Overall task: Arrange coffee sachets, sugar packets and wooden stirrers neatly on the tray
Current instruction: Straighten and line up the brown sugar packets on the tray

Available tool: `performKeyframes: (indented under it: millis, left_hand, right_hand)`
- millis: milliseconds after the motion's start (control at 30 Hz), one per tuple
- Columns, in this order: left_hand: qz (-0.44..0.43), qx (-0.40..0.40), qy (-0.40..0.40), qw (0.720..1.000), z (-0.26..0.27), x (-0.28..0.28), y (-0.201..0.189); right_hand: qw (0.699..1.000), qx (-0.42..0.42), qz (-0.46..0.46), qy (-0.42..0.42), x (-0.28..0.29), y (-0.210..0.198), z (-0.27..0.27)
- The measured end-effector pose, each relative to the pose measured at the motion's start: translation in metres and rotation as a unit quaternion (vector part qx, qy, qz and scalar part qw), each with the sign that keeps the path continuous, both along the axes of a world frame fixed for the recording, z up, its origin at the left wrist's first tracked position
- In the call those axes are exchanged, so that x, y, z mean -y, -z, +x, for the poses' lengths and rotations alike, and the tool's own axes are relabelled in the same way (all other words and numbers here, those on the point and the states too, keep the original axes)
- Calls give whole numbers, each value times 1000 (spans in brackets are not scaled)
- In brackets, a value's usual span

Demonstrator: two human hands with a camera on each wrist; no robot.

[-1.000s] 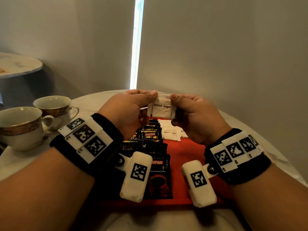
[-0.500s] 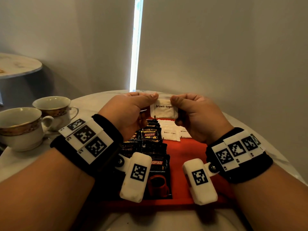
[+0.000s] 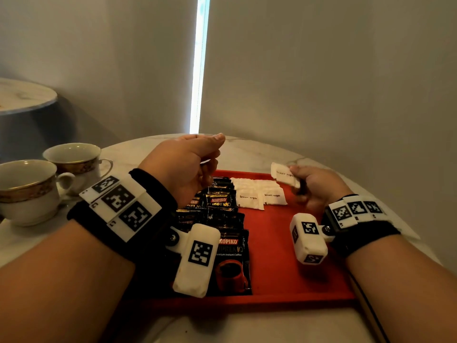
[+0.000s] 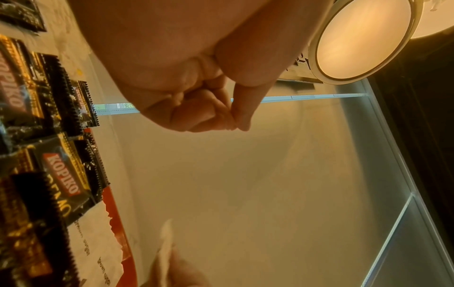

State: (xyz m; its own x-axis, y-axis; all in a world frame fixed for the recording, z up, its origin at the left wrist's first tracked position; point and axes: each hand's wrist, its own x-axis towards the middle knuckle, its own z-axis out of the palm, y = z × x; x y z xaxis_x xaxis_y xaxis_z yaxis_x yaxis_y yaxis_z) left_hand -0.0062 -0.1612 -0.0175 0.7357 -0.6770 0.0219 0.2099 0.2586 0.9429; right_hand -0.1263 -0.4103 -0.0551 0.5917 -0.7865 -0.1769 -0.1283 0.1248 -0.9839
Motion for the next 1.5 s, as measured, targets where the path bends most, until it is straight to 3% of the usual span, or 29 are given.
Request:
performKeyframes:
  millis: [100,300,933,1500]
  left_hand:
    - [0,-4,-1,1000,1,0,0]
    - [0,-13,-2,1000,1,0,-2]
    - [9,-13,-4,1000,1,2,0]
    - [13,-9,0,1000,1,1,-1]
  right_hand:
    - [997,-68,10,-38,-5,8,-2]
    - [981,-173,-72,-59,-9,6,-3]
    - [966,-210,-140,-54,-16,2,-6]
    - [971,-212,-106,-10,-12,5,-4]
